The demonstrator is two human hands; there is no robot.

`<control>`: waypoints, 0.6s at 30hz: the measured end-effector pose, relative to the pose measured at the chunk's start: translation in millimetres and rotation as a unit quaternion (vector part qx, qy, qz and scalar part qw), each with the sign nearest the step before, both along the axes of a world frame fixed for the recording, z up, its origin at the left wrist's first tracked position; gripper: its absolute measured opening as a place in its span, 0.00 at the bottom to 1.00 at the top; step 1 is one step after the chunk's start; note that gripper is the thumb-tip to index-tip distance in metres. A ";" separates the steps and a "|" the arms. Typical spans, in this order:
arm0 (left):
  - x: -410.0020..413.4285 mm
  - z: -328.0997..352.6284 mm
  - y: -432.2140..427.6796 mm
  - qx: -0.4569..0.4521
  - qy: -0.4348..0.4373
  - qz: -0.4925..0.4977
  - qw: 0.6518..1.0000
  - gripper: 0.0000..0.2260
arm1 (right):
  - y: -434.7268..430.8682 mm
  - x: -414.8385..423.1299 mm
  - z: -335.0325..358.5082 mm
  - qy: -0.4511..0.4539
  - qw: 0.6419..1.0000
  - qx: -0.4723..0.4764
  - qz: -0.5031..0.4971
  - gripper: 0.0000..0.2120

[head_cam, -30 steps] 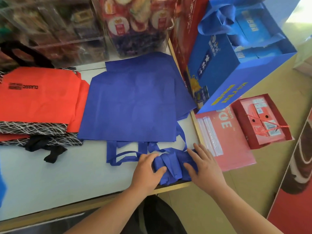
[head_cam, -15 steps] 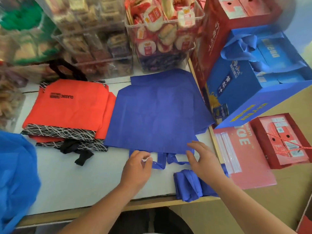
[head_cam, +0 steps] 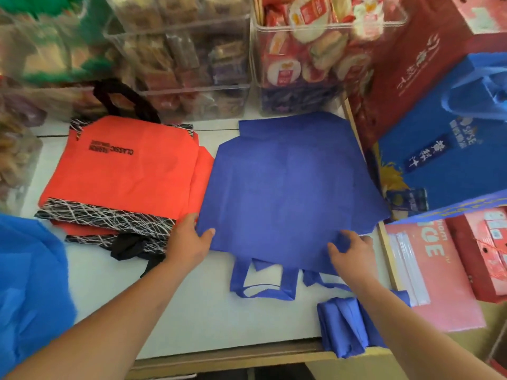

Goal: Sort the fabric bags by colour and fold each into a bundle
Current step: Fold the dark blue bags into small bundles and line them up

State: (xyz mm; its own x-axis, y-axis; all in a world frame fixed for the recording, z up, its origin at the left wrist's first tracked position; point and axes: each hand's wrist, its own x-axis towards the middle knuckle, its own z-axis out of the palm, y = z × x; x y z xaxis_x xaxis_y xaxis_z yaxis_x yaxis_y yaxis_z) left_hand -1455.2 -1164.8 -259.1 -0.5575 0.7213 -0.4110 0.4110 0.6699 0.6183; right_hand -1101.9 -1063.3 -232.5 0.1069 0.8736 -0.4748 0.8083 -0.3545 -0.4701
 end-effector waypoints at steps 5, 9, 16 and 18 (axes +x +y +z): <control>7.7 30.1 13.9 0.047 -0.045 -0.026 0.998 0.07 | 16.8 -6.6 22.6 0.068 0.995 0.047 -0.056 0.19; 7.5 63.6 13.9 0.116 -0.027 -0.016 0.993 0.07 | 30.5 -17.2 53.2 0.061 0.992 0.107 -0.014 0.14; 35.7 134.8 -64.2 0.169 -0.030 0.213 0.962 0.13 | 53.1 -81.3 110.5 0.092 0.961 0.205 0.159 0.11; 56.7 140.4 -89.6 0.179 -0.045 0.309 0.933 0.12 | 60.1 -112.1 125.7 0.126 0.935 0.222 0.248 0.14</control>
State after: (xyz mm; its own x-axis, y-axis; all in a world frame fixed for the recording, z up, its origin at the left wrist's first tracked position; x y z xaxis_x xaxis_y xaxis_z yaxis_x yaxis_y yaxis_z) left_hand -1398.5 -1254.4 -118.8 -0.8876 0.3732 -0.2699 -0.0493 0.5056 0.8614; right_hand -1214.0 -1003.2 -106.8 -0.4288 0.9033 -0.0100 0.6657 0.3085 -0.6795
